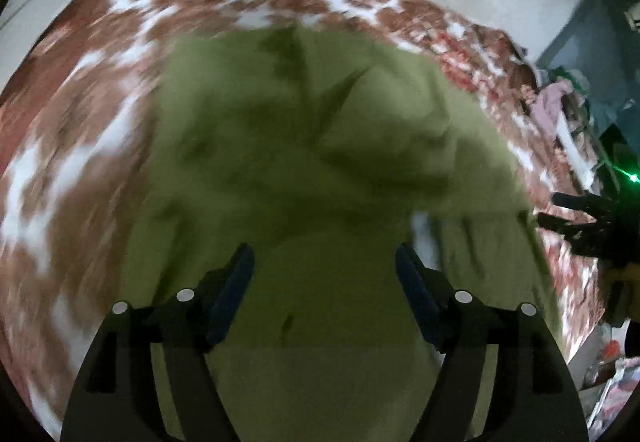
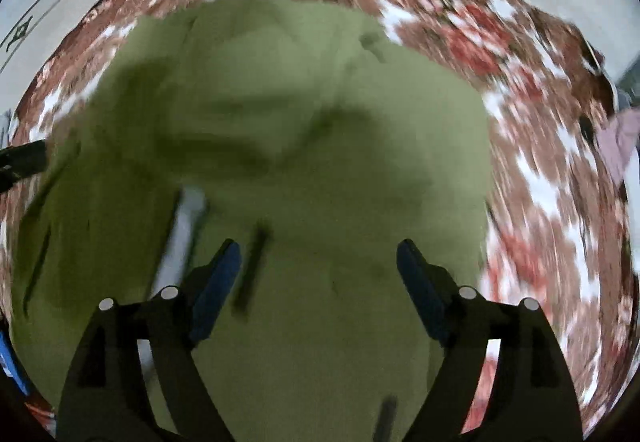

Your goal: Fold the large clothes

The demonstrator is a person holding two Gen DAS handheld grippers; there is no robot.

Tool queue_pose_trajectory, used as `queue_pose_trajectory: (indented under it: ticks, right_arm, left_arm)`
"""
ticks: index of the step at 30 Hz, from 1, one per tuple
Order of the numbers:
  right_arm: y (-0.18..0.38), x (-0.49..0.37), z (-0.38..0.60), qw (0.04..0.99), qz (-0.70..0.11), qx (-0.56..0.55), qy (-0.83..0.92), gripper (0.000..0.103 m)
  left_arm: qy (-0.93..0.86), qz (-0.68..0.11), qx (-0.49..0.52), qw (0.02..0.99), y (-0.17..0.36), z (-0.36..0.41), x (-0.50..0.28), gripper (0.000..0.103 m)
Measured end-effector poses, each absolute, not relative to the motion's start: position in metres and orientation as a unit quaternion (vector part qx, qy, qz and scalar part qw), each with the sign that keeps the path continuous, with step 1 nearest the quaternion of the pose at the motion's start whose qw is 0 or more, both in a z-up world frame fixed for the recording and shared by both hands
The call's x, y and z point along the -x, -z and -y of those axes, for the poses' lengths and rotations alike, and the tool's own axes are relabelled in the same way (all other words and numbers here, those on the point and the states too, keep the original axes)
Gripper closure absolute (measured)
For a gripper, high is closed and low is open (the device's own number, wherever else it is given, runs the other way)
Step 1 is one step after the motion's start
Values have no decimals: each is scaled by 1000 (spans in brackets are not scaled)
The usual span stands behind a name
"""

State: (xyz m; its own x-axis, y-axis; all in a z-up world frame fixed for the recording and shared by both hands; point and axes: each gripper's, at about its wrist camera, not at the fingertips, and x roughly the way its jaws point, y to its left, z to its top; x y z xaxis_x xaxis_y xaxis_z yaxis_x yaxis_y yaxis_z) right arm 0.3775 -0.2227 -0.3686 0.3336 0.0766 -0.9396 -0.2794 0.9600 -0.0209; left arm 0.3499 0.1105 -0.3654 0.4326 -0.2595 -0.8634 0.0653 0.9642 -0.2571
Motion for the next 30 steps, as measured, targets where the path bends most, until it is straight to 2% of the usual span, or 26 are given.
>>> queue_pose_trajectory:
  ticks: [10,14,22,30]
  right_arm:
    - [402,-214,333,791,-605,69,-59,23]
    - [405,-164,375,787,-615,47,-17,23]
    - [424,-97,406,772,-635,-32,20,23]
    - [441,-57,385,763,-645,-13,30,23]
  left_arm:
    - [-46,-559,117,819,382,-177,-143,30]
    - [-71,-569,134,808,389,-196,-89,30]
    - [-73,-552,179,811,404,-229,-39,30]
    - [-79,-539,227,807,415,-261,-21,30]
